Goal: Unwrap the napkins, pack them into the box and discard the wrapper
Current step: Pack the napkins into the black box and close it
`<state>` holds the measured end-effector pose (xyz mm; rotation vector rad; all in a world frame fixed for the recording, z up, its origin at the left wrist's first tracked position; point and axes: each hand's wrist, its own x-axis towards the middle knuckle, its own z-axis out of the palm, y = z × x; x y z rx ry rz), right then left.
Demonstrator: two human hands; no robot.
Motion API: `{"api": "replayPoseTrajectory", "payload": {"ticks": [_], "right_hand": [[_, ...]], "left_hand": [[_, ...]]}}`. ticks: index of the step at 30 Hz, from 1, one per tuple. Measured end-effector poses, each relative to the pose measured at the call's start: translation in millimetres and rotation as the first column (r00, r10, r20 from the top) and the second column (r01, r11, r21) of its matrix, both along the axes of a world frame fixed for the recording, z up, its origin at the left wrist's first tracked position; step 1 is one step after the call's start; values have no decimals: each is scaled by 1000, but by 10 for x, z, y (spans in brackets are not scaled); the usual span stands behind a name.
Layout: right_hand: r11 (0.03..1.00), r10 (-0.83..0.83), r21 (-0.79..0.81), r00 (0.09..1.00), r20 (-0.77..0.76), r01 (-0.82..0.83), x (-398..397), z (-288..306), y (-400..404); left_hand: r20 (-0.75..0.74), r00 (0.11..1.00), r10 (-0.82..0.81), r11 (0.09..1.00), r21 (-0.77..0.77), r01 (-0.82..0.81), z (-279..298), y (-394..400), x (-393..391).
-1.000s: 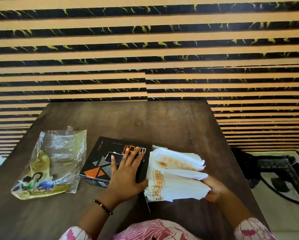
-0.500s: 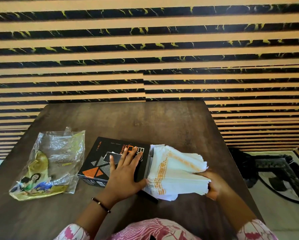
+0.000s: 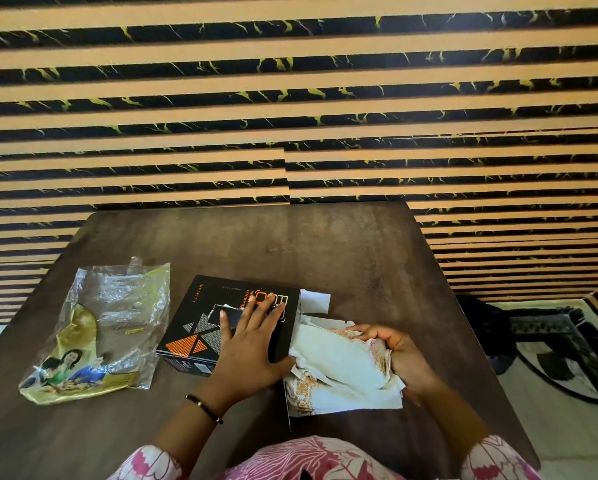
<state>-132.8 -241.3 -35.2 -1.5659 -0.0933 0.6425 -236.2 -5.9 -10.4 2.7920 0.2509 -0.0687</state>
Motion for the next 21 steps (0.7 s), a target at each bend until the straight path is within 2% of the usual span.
{"api": "replayPoseTrajectory", "payload": {"ticks": [8, 11, 15, 18, 21], "right_hand": [[1000, -7, 20, 998, -59, 8, 74, 33, 91], [997, -60, 33, 973, -224, 69, 137, 75, 115], [994, -8, 98, 959, -283, 37, 188, 120, 62], [989, 109, 126, 961, -255, -79, 161, 107, 66], [983, 182, 28, 951, -250, -181, 142, 94, 24]], "left_hand": [[-21, 1000, -15, 1000, 10, 15, -13, 0, -17], [-12, 1000, -7, 1000, 9, 7, -2, -5, -17], [-22, 1000, 0, 1000, 4, 0, 10, -11, -17], [-22, 1000, 1, 1000, 14, -1, 2, -7, -23], [-29, 1000, 4, 1000, 20, -3, -5, -11, -16]]}}
